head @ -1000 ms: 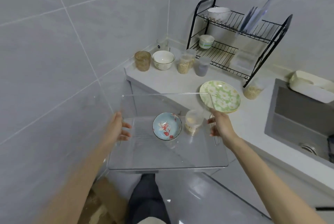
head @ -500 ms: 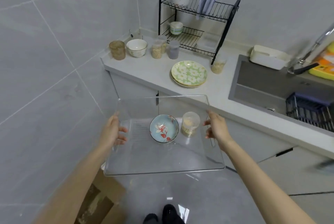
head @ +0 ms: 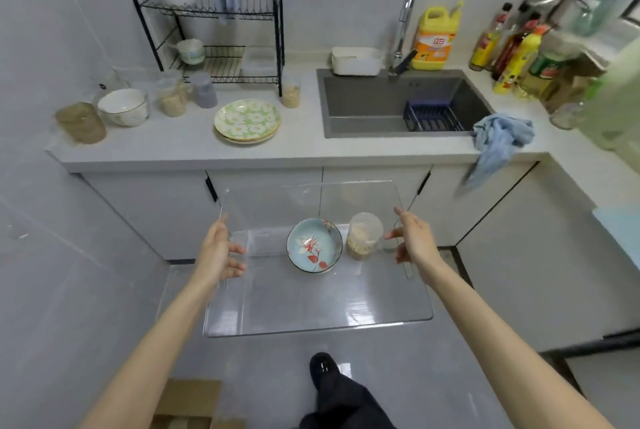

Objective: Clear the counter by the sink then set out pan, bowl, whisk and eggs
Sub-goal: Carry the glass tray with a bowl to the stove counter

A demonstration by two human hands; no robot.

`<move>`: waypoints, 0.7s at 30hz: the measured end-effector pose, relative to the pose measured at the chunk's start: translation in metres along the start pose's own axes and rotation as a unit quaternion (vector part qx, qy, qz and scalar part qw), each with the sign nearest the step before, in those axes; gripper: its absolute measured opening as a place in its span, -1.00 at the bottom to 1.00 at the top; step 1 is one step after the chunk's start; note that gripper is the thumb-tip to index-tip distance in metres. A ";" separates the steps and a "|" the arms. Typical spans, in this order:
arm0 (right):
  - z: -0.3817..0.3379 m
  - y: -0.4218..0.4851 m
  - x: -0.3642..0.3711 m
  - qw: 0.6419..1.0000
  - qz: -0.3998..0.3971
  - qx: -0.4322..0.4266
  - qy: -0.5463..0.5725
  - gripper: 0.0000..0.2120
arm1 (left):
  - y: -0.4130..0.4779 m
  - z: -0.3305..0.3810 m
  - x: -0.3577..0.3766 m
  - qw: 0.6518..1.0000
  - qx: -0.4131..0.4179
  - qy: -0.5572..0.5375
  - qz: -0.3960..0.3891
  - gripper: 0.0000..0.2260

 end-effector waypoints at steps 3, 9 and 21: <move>0.011 -0.035 -0.054 0.998 0.059 -0.004 0.025 -0.57 | -0.015 0.020 0.038 0.998 0.032 0.029 -0.047 -0.63; 0.035 -0.106 -0.174 0.980 0.184 -0.011 0.077 -0.62 | -0.057 0.060 0.140 0.981 0.095 0.083 -0.145 -0.64; 0.106 -0.295 -0.439 0.896 0.410 -0.013 0.173 -0.59 | -0.247 0.120 0.396 0.903 0.223 0.156 -0.332 -0.63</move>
Point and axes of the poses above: each hand's wrist, its own y-axis towards the middle knuckle, its own x-axis out of the palm, z = x × y, the point moved 10 cm from there along y, towards the middle knuckle, and after that the axes turned 15 degrees about y, right-handed, at the moved point
